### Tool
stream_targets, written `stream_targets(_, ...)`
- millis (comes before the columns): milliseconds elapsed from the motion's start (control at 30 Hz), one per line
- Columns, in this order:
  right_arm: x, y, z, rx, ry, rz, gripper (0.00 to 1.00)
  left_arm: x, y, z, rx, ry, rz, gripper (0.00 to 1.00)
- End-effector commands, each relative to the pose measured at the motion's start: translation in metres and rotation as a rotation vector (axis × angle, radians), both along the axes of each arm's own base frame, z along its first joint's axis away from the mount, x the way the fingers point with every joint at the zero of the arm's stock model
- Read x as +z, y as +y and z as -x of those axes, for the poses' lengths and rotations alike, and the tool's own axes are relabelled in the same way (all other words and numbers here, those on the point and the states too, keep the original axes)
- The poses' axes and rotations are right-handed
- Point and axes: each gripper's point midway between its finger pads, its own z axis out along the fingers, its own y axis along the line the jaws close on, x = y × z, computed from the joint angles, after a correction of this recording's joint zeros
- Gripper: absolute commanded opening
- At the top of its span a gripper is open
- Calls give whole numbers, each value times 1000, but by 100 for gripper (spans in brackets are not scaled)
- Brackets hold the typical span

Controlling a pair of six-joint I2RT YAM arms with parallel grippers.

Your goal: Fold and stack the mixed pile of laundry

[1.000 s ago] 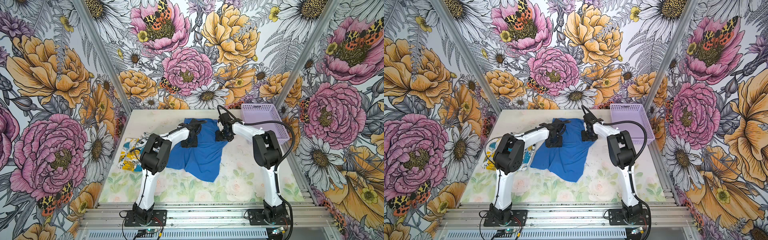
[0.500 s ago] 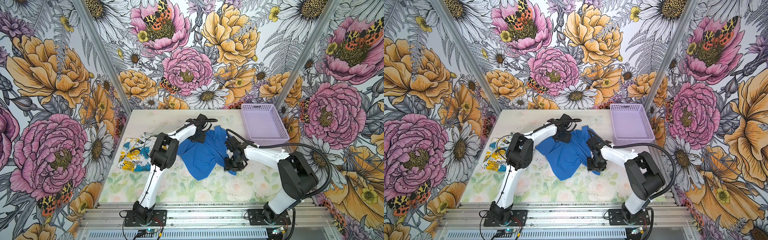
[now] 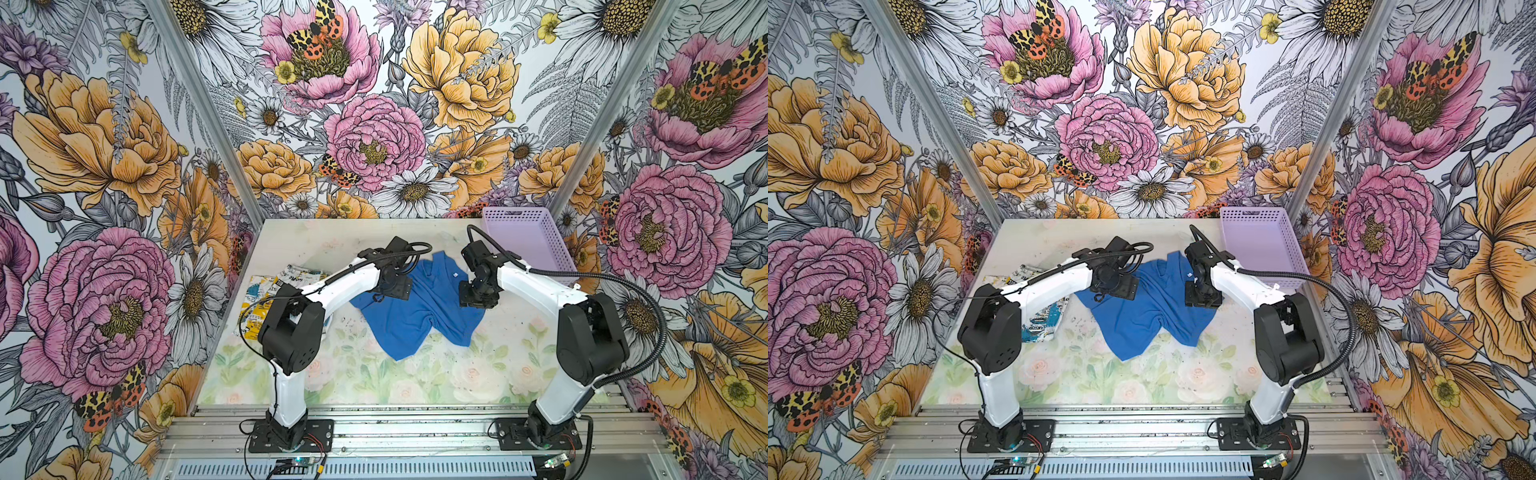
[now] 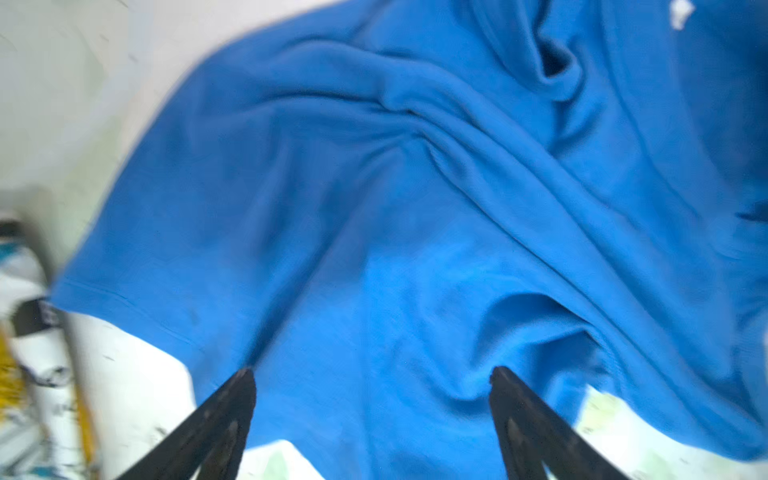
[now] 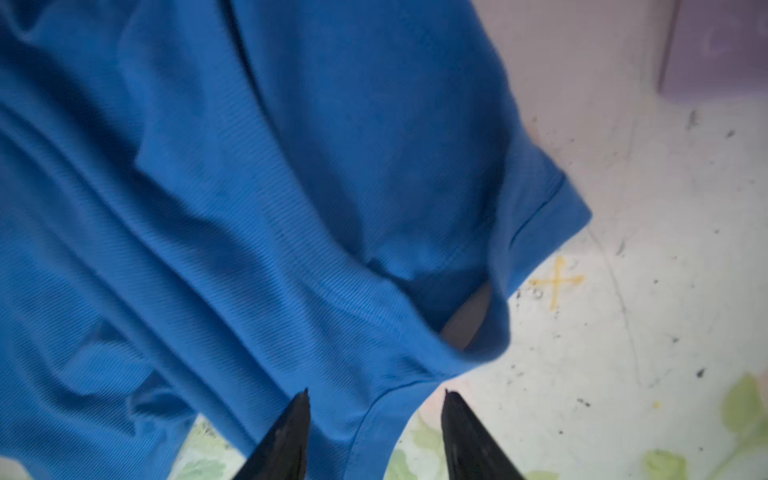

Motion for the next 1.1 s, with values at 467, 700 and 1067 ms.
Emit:
stream_targets(467,-56,-35,32,2,82,118,49,-108,29,137,11,381,-92,59)
stream_targets(700,-61,-44,88,-66,159,94,47,-95,75,160,102,399,-183,54)
stream_targets(1067,4,1,92,-6,20,46,47,-32,72,136,218,201,-66,60)
